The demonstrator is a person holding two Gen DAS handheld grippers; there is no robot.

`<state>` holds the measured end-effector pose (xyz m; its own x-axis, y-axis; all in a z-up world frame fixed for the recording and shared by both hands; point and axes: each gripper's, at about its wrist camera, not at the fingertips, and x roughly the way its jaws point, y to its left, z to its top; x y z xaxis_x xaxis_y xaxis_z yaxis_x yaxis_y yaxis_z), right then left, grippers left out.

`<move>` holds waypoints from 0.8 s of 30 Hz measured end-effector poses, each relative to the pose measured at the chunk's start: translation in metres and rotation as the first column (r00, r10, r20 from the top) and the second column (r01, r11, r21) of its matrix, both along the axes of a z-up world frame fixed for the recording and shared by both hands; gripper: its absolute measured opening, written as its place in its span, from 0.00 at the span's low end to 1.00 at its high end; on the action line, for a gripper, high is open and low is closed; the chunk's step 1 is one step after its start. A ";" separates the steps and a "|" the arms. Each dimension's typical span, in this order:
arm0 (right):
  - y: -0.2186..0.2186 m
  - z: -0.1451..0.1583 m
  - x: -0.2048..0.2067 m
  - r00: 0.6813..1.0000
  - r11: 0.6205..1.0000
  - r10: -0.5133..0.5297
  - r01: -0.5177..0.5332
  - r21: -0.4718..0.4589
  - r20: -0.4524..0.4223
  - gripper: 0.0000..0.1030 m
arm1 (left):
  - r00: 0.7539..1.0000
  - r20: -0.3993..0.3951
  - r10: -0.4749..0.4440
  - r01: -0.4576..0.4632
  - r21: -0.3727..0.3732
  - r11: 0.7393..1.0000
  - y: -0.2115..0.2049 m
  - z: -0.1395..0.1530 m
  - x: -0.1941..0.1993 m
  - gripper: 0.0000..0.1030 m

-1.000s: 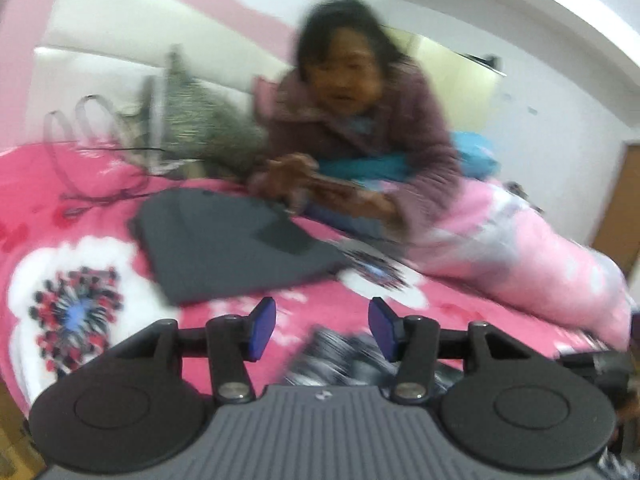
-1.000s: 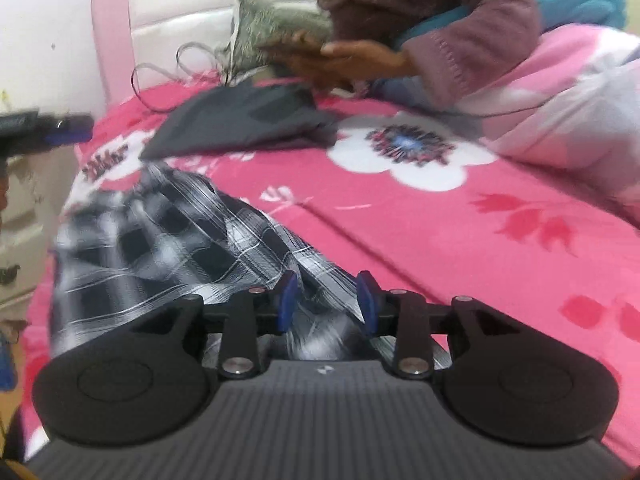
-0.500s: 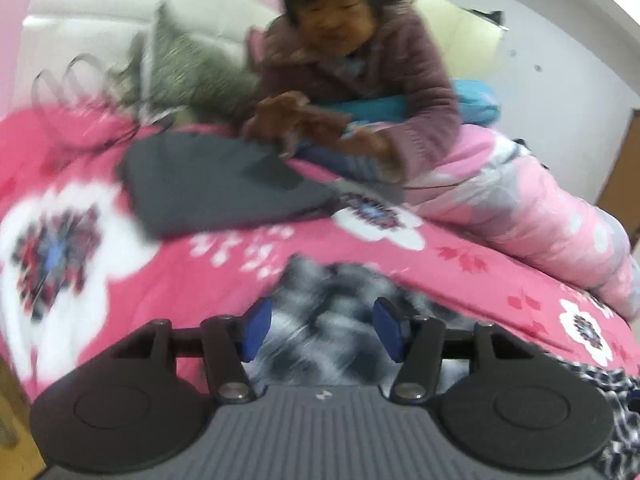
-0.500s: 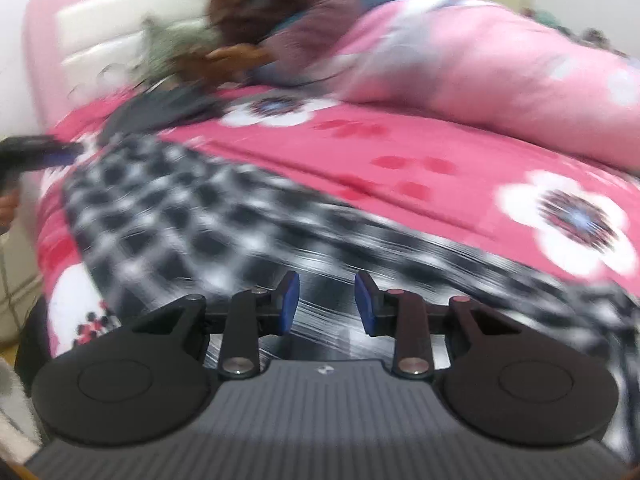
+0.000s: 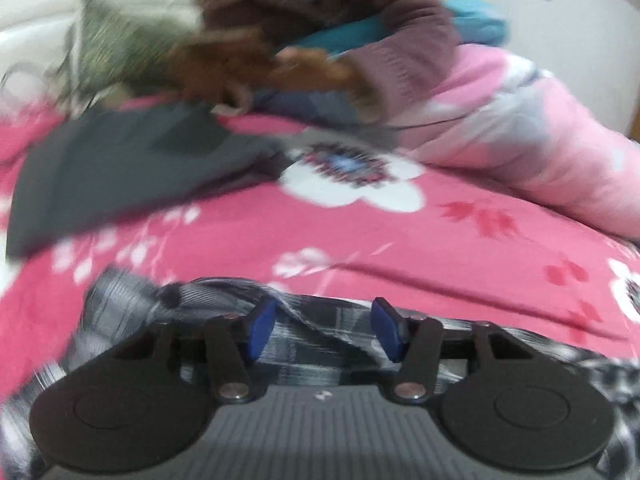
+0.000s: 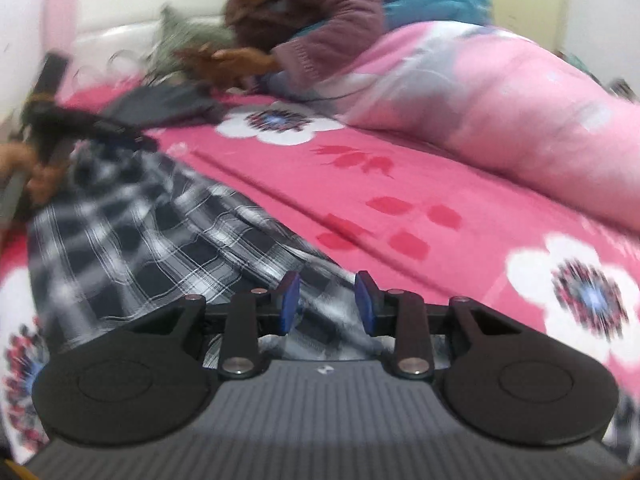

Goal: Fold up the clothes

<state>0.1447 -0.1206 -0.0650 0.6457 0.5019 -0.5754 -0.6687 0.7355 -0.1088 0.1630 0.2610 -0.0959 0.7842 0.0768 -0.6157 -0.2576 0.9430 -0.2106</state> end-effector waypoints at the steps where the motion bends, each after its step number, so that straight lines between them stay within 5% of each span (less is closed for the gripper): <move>1: 0.007 -0.002 0.006 1.000 0.999 0.031 -0.031 -0.011 -0.001 0.29 | 1.000 0.006 0.012 -0.011 -0.024 1.000 0.007 -0.005 0.000 0.49; 10: 0.059 -0.027 0.034 0.964 0.963 0.263 -0.265 -0.044 -0.043 0.29 | 0.996 0.086 0.039 -0.037 -0.020 0.999 0.015 -0.018 0.002 0.48; 17: 0.071 -0.034 0.051 0.960 0.965 0.255 -0.260 -0.025 -0.111 0.29 | 0.987 0.148 0.057 -0.044 -0.093 0.995 0.027 -0.023 -0.006 0.45; 24: 0.082 -0.015 0.060 0.942 0.952 0.304 -0.292 0.096 -0.144 0.29 | 0.981 0.185 0.057 -0.036 -0.118 0.992 0.030 -0.026 -0.010 0.45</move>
